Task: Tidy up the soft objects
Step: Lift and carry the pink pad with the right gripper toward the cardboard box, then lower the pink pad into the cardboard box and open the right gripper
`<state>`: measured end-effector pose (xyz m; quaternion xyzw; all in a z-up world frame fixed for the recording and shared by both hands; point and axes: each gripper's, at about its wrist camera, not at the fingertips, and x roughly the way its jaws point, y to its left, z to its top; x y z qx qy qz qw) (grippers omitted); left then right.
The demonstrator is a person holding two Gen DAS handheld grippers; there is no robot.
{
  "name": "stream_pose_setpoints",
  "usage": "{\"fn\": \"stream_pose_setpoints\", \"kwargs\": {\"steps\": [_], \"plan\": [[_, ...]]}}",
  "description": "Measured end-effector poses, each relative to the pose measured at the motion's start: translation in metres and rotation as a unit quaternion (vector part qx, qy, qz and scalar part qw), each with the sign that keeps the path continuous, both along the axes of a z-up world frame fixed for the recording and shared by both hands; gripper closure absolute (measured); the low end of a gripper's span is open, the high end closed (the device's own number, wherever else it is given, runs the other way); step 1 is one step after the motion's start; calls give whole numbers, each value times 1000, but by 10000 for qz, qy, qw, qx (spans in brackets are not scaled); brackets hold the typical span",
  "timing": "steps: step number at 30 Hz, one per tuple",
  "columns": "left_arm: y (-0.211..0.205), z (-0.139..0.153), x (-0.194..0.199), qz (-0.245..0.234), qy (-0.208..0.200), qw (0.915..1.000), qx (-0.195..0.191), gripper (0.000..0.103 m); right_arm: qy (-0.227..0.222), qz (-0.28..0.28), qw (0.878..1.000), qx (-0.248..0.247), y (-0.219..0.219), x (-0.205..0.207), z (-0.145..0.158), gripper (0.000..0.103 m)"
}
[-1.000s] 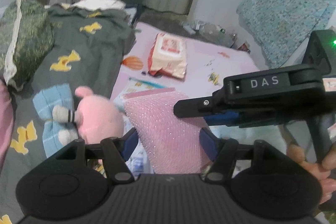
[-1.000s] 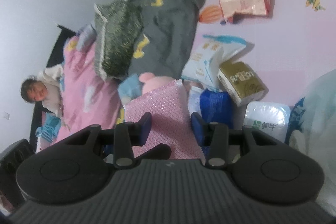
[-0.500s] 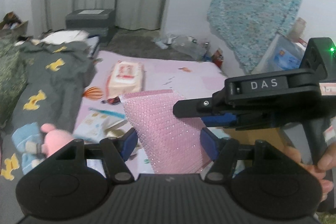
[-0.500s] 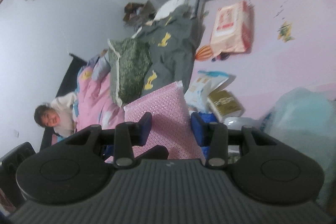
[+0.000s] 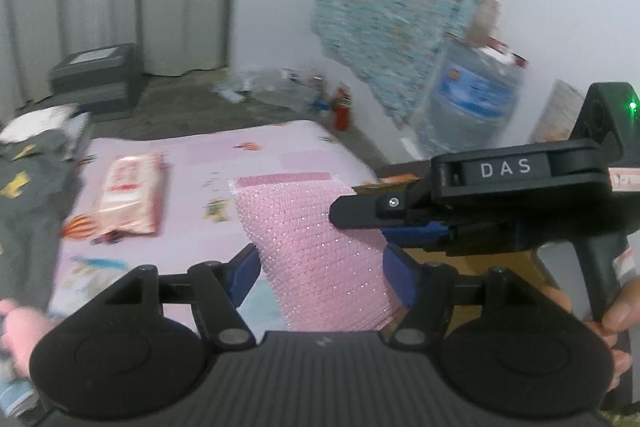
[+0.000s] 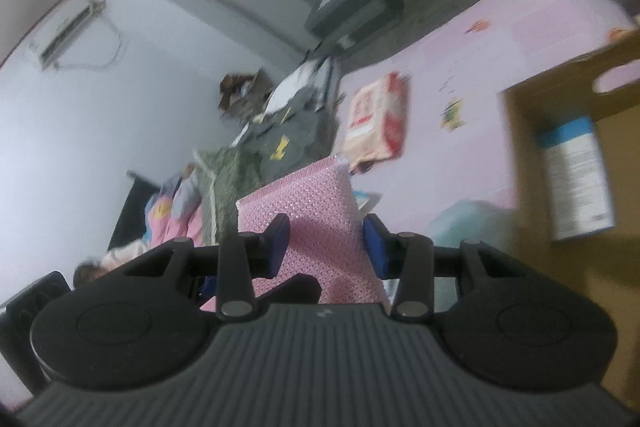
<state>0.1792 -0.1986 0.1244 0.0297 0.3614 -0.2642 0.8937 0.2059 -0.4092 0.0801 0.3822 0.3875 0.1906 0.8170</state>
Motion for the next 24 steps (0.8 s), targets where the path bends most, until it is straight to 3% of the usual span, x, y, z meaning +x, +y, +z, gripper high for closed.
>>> {"fn": "stream_pose_setpoints", "kwargs": {"steps": [6,11,17,24], "plan": [[-77,-14,17,-700,285,9971,6,33,135,-752,9971,-45,-80,-24,-8,63],[-138,-42,43,-1049,736,9916,149,33,501,-1189,9916,-25,-140,-20,-37,63],[-190,-97,86,-1093,1301,9839,558,33,1097,-1344,9847,-150,-188,17,-87,63],[-223,-159,123,-914,1776,9716,1272,26,1750,-1255,9757,-402,-204,73,-160,63]]}}
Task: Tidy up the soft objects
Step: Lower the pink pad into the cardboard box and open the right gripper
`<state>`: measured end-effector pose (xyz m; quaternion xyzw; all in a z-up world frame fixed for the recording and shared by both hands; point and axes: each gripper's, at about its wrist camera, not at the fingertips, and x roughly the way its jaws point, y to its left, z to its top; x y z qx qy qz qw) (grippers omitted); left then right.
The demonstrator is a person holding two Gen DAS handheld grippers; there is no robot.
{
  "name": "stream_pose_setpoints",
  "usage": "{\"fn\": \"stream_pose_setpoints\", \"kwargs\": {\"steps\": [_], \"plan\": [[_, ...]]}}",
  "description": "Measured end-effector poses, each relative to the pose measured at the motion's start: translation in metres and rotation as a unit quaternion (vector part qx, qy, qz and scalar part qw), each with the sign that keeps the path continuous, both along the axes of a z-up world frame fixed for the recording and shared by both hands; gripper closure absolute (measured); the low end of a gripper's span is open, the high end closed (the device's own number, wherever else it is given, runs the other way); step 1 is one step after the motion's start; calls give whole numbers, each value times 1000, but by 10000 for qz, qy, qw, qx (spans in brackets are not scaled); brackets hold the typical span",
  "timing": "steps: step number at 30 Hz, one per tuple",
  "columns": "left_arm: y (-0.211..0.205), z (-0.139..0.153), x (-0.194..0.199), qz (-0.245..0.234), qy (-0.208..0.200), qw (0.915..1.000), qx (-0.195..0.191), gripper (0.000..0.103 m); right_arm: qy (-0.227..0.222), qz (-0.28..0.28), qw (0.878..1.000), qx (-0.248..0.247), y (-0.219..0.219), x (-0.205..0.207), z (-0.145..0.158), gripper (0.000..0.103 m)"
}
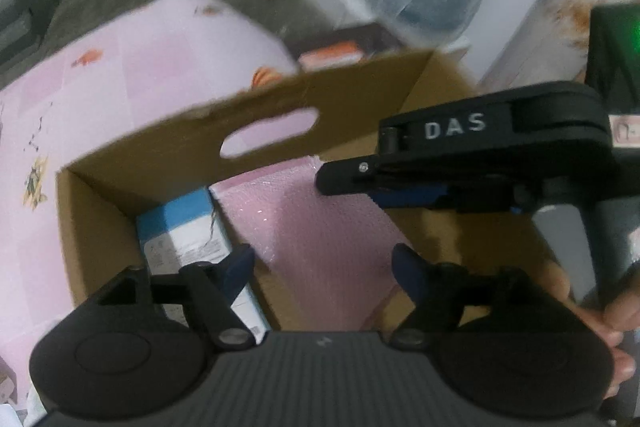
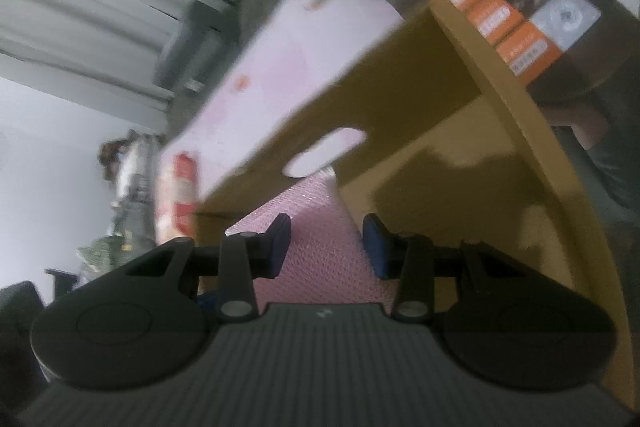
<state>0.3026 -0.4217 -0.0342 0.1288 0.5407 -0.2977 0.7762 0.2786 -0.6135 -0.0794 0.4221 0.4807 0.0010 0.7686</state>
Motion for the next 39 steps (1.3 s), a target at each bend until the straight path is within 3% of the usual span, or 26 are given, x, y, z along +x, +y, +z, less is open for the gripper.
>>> {"fn": "stream_pose_setpoints", "kwargs": {"steps": [2,6,20,25,28,33,39], "plan": [[1,-10,5,52,62,9999,153,26,236,-32,9997,-14,-1,9,-22,63],[14,-3,6,85,22,10000,13,25,305,-39,9995,-21,3,18,-41,64],[81,85,-18,247,-760,9954,-532,19,391,-299,9986,-215,32,33,-58,68],[120,104,-37,341,-968,9926,-652,17,148,-474,9982,-346,36,28,-36,68],[150,112,-52,422,-1153,9893,-792,14,1,-277,9989,-367,42,7,-13,67],[191,109,-78,667,-1383,9845,-847,14,265,158,9990,-337,49,-32,-7,67],[239,93,-102,972,-1401,9818,-834,14,748,36,9972,-38,62,-21,-50,68]]}}
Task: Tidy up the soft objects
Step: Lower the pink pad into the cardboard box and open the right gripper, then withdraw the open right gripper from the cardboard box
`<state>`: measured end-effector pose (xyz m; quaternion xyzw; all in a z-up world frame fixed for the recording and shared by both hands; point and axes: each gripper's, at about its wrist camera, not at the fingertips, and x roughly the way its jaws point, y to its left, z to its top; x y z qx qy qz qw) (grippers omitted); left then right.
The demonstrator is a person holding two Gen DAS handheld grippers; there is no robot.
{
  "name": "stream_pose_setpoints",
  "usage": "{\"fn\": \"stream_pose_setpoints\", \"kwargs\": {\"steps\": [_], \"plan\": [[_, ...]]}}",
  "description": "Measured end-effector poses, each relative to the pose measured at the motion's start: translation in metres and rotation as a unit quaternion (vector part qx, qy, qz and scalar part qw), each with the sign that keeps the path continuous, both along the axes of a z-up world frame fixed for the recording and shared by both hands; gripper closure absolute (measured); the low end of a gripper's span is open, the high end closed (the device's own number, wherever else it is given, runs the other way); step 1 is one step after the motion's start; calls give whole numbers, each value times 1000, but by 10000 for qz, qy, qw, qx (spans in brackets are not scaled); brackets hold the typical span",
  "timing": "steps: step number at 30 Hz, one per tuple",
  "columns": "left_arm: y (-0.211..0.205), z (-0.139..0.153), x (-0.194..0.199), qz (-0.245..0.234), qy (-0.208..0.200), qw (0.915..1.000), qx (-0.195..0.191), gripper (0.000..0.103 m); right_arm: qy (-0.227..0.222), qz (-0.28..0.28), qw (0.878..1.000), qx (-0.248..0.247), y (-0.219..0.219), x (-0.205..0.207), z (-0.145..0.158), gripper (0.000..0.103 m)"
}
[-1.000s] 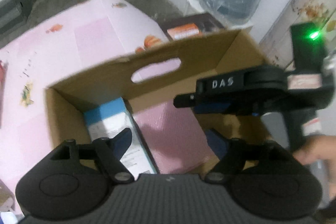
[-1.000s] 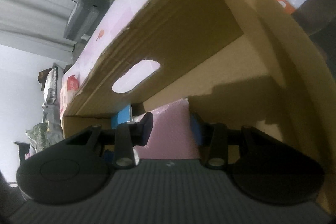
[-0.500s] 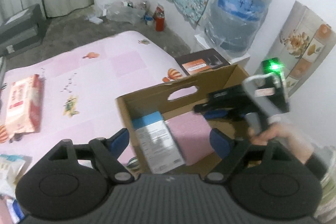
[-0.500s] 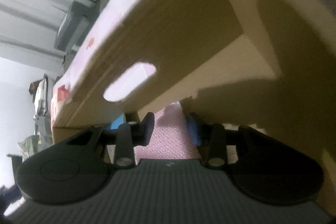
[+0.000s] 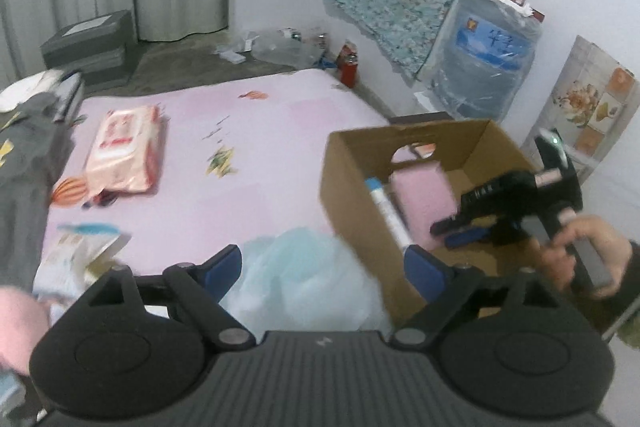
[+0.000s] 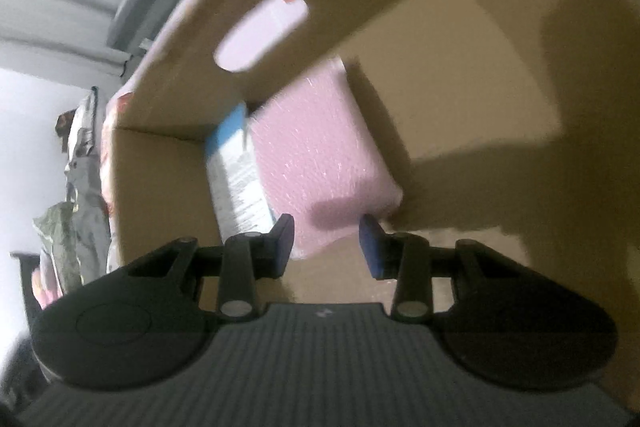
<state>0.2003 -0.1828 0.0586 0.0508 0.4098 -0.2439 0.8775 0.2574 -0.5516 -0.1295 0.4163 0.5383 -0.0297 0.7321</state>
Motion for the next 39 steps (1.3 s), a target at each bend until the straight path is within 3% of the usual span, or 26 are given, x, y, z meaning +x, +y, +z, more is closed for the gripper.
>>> {"fn": "stream_pose_setpoints", "kwargs": {"steps": [6,13,19,26,33,39], "plan": [[39,-9,-19,277,-149,9994,126,14,-73,42,9998,-191,16,15,2,68],[72,-12,-33,539,-253,9982,-53,14,-71,88,9991,-408,20,6,19,67],[88,-12,-42,685,-274,9972,-140,14,-478,-121,9964,-689,4,11,49,67],[101,-15,-50,846,-239,9960,-170,14,-1034,-150,9913,-801,14,59,68,67],[111,-20,-46,984,-217,9949,-97,14,-611,52,9904,-1240,30,85,45,67],[114,-22,-43,1007,-201,9946,-128,14,-618,-19,9895,-1309,29,83,46,67]]}}
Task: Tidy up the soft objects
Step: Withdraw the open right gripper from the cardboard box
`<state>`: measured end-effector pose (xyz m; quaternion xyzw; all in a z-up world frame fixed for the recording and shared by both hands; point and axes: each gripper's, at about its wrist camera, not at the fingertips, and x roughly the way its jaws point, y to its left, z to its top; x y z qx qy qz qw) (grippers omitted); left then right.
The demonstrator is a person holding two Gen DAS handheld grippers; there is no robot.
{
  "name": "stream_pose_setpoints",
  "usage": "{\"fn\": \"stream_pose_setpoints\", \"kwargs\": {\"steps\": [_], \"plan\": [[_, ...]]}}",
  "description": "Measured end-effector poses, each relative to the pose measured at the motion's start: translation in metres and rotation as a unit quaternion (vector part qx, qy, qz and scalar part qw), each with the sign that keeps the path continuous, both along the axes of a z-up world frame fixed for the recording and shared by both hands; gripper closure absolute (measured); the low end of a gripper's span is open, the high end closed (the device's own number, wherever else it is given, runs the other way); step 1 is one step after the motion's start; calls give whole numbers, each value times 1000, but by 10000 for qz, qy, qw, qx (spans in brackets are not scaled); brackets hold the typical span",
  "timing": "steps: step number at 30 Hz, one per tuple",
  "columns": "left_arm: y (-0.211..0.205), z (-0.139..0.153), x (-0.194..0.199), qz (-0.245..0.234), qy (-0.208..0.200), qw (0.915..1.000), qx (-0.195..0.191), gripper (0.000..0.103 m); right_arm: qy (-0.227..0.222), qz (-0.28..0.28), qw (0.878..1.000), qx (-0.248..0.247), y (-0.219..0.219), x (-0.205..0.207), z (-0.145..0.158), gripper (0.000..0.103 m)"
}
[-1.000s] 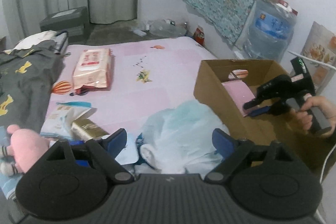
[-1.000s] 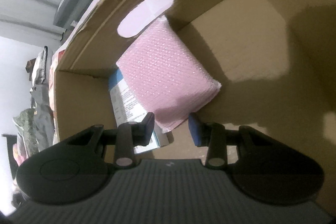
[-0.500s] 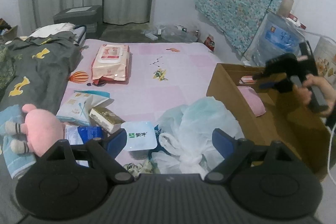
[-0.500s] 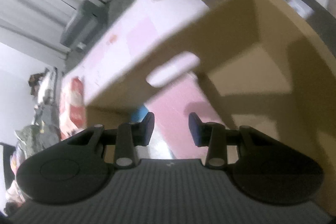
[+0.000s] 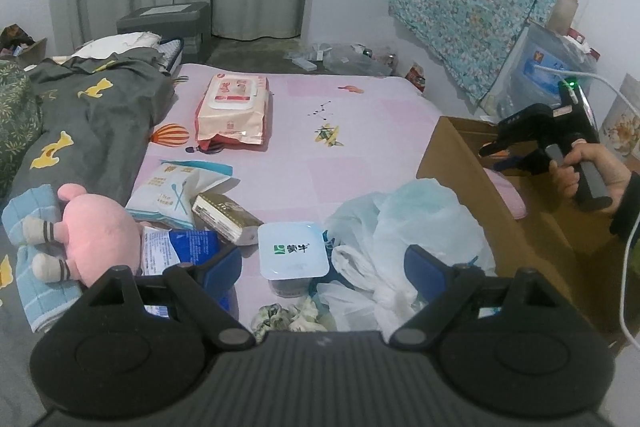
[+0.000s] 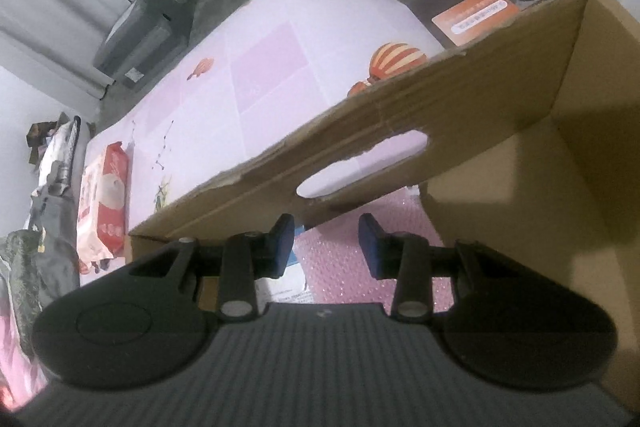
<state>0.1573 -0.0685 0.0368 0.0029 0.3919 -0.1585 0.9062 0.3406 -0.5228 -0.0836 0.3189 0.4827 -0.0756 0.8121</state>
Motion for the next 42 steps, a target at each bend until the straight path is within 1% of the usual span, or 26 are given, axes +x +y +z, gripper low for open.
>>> {"fn": "stream_pose_setpoints", "kwargs": {"steps": [5,9,13,18,22,27,30,34,39,42], "plan": [[1,-2,3,-9,31,10000,-42,14,-131,186,9997,-23,9,2,1,67],[1,-5,4,-27,59,10000,-66,14,102,307,9991,-272,17,6,-7,67],[2,-5,5,-26,53,10000,-69,14,70,282,9994,-199,15,3,-6,67],[4,-5,3,11,29,9999,-96,14,-61,215,9997,-114,9,-4,5,67],[9,-3,-4,65,-75,9999,-16,14,-298,202,9993,138,7,-18,21,67],[19,0,-14,162,-201,9997,41,14,-614,378,9962,485,18,-40,49,66],[28,0,-20,242,-248,9994,81,14,-791,617,9932,592,33,-49,68,66],[41,-1,-26,385,-264,9989,108,14,-963,1032,9869,777,65,-55,93,63],[59,0,-32,542,-291,9980,134,14,-961,1569,9774,1040,114,-55,109,60],[67,5,-30,578,-366,9973,280,14,-904,1888,9703,1211,146,-49,114,59]]}}
